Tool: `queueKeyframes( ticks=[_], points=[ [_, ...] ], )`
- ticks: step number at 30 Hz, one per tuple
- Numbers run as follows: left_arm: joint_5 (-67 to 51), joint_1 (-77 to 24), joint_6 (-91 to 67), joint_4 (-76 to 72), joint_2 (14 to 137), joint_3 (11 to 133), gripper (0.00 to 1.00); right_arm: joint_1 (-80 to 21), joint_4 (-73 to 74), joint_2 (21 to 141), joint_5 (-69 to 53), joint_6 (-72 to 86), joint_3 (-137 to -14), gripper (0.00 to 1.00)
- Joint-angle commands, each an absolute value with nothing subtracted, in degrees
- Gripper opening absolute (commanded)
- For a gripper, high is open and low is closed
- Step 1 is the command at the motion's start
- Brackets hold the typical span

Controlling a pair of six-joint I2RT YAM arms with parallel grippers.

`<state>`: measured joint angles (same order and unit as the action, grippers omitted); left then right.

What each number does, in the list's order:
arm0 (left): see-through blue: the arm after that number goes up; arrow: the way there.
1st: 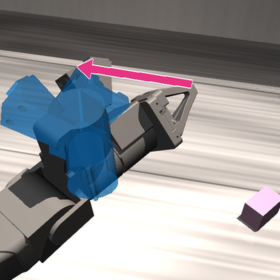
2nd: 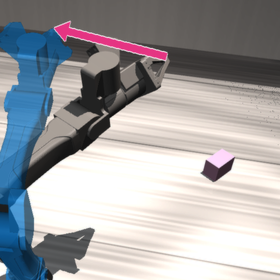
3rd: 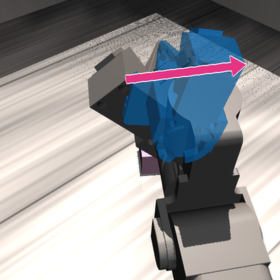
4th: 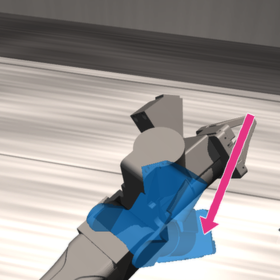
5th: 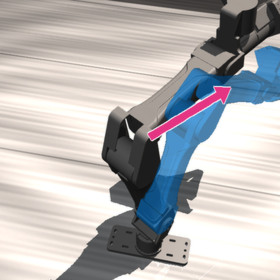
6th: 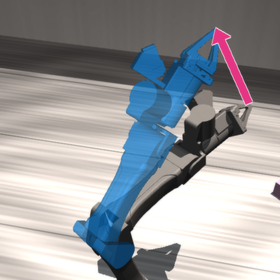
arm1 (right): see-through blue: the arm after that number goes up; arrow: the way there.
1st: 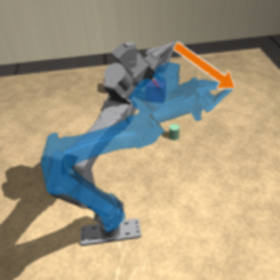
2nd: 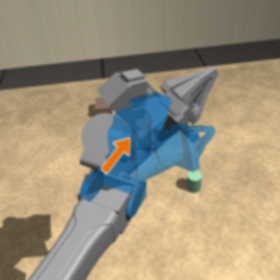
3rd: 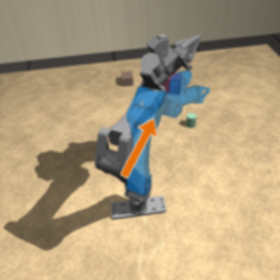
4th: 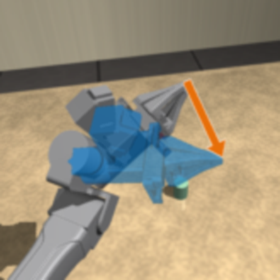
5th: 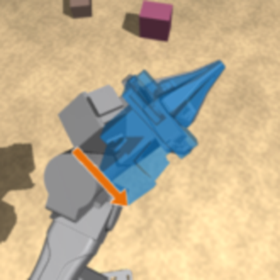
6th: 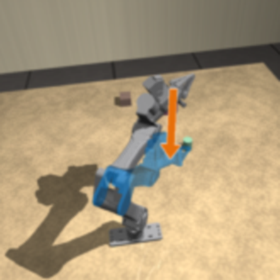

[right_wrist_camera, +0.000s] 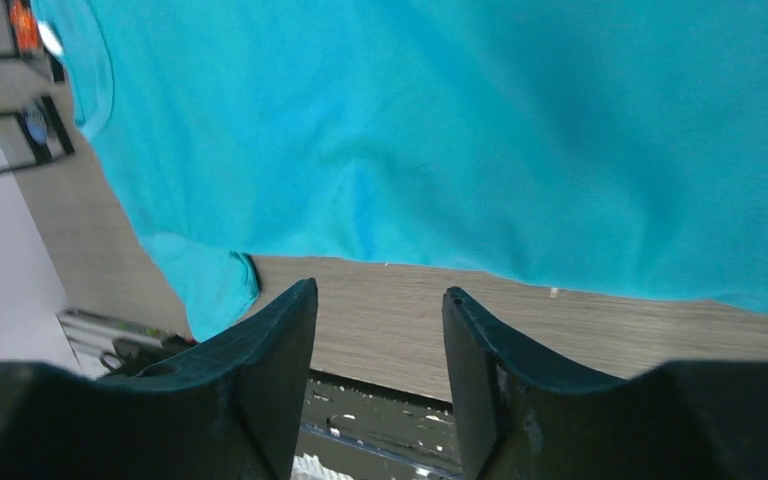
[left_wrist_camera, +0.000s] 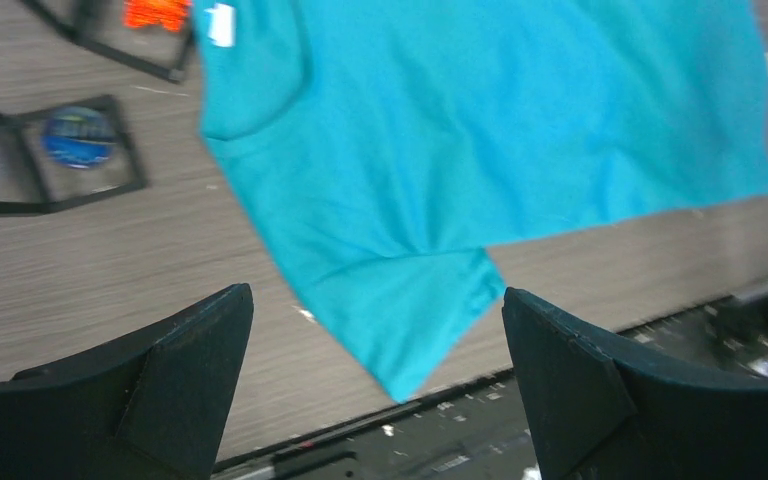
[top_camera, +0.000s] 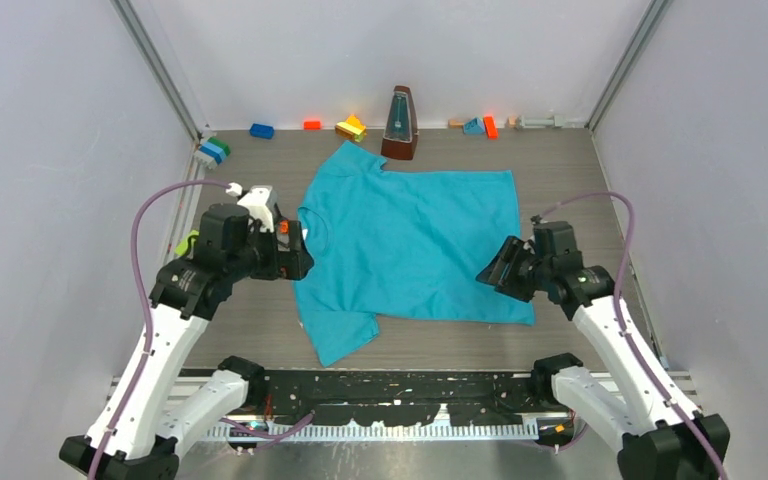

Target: Pin the brooch onto the clothing

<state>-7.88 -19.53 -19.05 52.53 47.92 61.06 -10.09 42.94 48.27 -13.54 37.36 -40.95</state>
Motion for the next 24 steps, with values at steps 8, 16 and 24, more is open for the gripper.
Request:
queueKeyframes(
  ticks=[8, 16, 24],
  points=[
    [9.1, -19.3, -15.1, 41.8, 43.8, 51.3, 1.00, -42.3, 13.0, 60.1, 2.8, 50.9, -39.1, 0.37],
    [11.2, -19.3, -15.7, 42.5, 41.3, 50.1, 1.00, -58.7, 1.0, 83.8, 8.0, 49.3, -49.3, 0.32],
    [11.1, -19.3, -15.5, 42.5, 40.8, 49.9, 1.00, -64.5, -2.9, 100.8, 8.8, 46.0, -59.8, 0.30]
  ],
)
